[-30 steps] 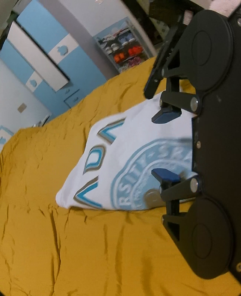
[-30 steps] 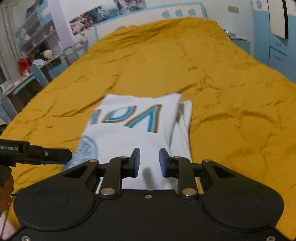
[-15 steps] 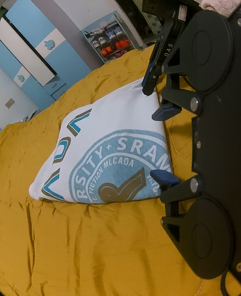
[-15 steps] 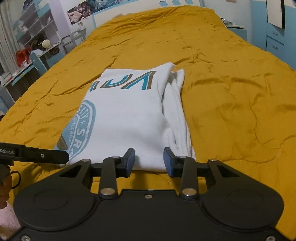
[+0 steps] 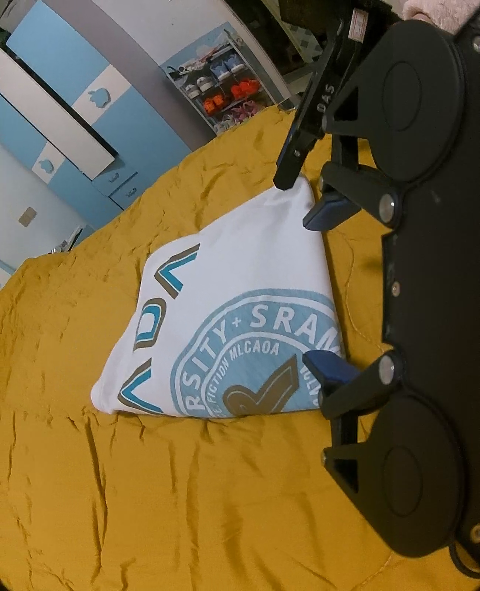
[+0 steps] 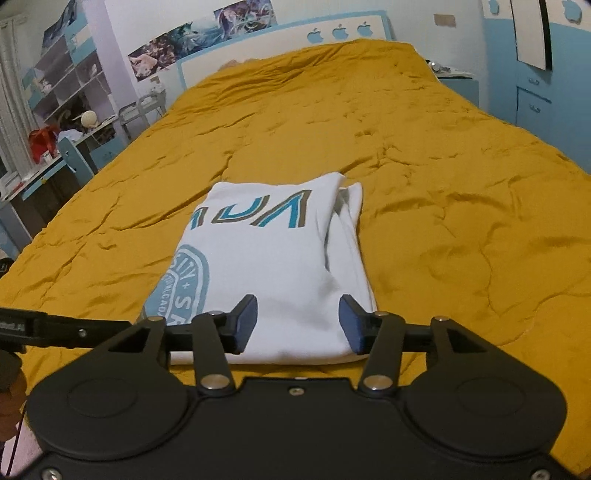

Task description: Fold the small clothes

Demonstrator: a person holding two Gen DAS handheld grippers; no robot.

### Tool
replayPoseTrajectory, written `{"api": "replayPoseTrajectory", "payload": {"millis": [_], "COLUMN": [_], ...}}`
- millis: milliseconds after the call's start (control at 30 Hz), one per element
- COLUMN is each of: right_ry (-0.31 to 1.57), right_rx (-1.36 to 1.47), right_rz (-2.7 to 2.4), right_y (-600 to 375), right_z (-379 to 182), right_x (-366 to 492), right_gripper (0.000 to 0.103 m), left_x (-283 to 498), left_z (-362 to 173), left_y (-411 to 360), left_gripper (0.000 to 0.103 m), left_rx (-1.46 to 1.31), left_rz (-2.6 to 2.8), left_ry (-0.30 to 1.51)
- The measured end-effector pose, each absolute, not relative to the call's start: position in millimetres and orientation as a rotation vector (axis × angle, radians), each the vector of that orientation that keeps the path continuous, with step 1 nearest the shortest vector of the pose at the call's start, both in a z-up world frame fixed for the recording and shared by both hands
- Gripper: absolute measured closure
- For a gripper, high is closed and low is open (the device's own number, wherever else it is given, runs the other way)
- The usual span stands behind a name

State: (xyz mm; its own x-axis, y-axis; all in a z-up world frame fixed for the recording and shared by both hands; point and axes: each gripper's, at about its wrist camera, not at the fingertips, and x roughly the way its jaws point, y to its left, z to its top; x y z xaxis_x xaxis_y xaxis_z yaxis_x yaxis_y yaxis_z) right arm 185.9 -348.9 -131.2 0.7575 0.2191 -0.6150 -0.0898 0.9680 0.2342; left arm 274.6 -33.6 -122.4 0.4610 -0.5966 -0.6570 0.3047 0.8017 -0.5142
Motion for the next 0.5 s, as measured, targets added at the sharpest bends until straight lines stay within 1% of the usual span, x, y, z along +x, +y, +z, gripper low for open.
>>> {"api": "replayPoseTrajectory", "payload": {"millis": [167, 233, 300, 367, 500], "right_ry": [0.752, 0.752, 0.712, 0.661, 0.587], "right_rx": [0.185, 0.194, 0.207, 0.229, 0.246], "right_rz": [0.139, 0.149, 0.159, 0.173, 0.185], "right_y": [-353.0, -355.3, -360.3, -367.1, -377.9], "right_z": [-153.2, -149.6, -137.6, -125.6, -111.7], "right_x": [198.0, 201.0, 208.9, 223.3, 278.3], "right_gripper": [0.052, 0.052, 0.052, 0.051, 0.051], "left_x": [282.4, 285.3, 288.5, 293.7, 312.6], "left_z": [-132.1, -133.1, -129.1, -123.2, -120.9], "left_y": [-33.9, -31.5, -27.7, -23.5, -17.8], "left_gripper": [0.029, 0.029, 0.029, 0.024, 0.024], "left_rx": [-0.35, -0.368, -0.381, -0.396, -0.421], "left_rz": [-0.541, -0.541, -0.532, -0.524, -0.506], "left_ry": [0.98, 0.988, 0.977, 0.951, 0.937]}}
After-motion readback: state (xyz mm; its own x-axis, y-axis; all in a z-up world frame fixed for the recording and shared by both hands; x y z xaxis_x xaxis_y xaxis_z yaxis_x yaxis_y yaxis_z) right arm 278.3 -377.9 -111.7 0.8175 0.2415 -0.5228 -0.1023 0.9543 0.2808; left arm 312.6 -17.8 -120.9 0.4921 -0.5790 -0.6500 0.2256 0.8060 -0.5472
